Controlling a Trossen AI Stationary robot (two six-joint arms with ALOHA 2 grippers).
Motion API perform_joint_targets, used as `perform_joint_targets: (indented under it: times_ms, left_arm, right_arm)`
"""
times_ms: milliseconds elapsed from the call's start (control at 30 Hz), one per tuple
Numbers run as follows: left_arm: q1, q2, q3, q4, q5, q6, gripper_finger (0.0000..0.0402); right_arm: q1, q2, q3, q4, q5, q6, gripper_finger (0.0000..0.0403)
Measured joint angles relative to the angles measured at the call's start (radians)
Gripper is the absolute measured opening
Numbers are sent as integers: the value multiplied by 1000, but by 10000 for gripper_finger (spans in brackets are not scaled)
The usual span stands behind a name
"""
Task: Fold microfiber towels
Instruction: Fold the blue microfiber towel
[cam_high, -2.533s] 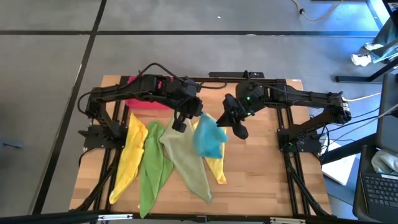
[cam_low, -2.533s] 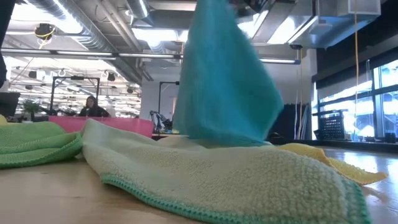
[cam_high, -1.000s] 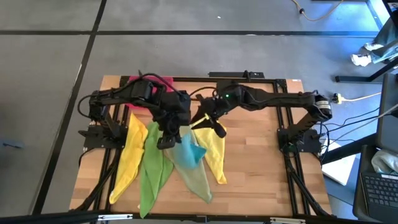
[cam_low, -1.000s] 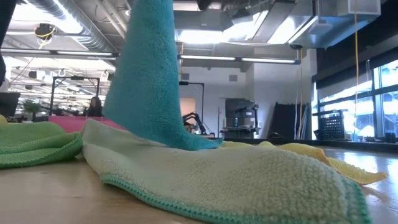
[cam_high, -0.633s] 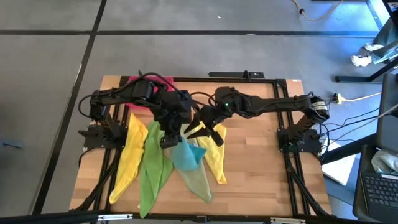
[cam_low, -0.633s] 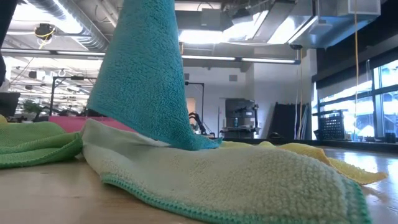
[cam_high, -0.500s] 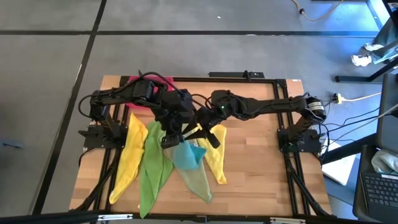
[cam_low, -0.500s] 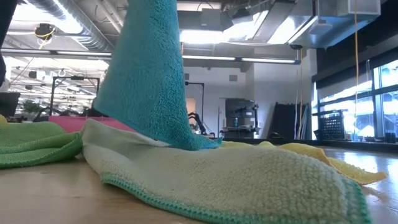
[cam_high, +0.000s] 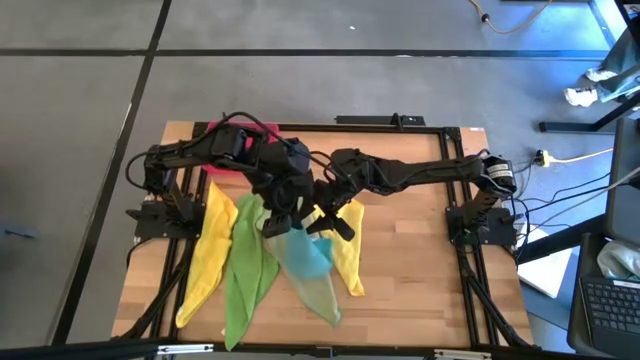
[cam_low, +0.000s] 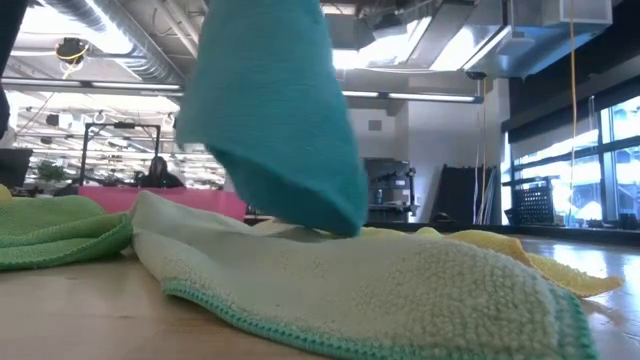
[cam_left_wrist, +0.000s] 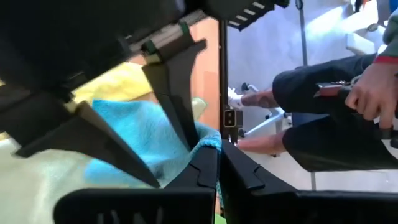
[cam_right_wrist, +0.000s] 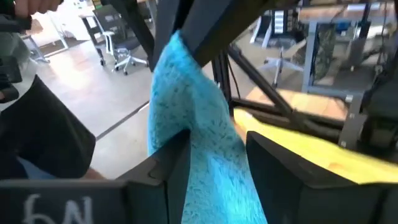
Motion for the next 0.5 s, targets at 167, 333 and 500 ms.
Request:
perform_joint_targets:
  times_ms: [167,333,500]
  left_arm:
    - [-1,-11,0,-43,1,1,0]
    - [1,-22,0,-61,-2,5,0]
    - [1,-28,1,-59,-13,8,0]
  right_arm:
    - [0,0,0,-65,-49,-31,155]
    - [0,0,0,-155,36,-104,135]
    - [-5,0,0,-165,62,-109,67]
